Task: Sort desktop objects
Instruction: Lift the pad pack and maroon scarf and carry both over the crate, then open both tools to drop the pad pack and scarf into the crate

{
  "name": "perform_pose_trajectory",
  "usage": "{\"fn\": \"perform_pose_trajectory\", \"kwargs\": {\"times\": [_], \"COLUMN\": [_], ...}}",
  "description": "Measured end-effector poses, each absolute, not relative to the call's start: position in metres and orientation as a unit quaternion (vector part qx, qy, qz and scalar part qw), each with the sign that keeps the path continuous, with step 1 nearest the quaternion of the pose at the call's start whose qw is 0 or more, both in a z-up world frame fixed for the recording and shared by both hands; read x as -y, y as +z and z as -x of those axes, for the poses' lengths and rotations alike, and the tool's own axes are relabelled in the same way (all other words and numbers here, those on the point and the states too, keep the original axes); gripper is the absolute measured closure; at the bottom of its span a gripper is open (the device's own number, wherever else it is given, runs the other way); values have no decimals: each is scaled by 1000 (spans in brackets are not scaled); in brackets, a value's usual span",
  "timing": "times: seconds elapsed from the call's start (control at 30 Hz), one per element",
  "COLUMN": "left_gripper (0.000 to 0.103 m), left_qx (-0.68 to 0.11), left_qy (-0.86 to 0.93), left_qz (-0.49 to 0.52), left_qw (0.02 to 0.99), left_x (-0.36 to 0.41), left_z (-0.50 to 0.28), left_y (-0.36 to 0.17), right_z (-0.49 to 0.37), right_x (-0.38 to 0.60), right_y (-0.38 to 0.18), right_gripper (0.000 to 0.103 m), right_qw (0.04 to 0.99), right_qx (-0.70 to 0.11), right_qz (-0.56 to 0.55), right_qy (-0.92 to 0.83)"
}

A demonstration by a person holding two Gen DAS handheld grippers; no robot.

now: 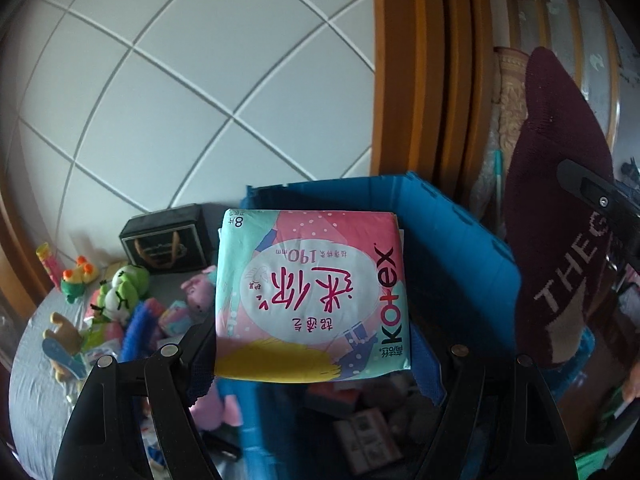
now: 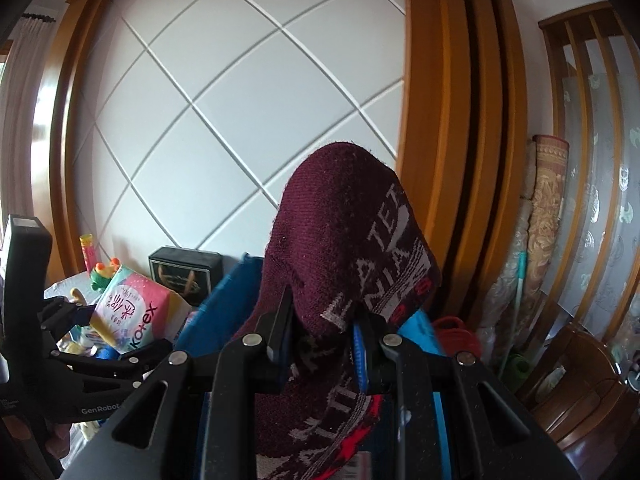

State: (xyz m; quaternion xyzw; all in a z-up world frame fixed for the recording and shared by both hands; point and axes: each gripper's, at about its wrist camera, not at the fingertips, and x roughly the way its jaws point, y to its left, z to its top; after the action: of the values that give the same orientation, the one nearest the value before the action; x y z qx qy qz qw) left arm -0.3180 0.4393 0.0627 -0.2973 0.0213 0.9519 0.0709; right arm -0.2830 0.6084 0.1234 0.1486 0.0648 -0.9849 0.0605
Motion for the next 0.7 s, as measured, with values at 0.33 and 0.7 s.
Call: {"fn": "perform_pose_trajectory", "kwargs": {"times": [0.33,0.7], "left_gripper": [24,20], "left_qx": [-43,-51], "left_qy": [938,934], "left_qz": [337,349], "left_qw": [75,53], "left_x": [-504,-518], "left_z": [337,345], "left_y": [30,19], "right_z": [296,307], "right_x": [-671,-682], "right_y": [94,85], "right_gripper": [79,79], "right_qw": [62,82], "right_qx": [-49,-52], "right_qz": [-188,-194], "right_qy": [-979,-976]}}
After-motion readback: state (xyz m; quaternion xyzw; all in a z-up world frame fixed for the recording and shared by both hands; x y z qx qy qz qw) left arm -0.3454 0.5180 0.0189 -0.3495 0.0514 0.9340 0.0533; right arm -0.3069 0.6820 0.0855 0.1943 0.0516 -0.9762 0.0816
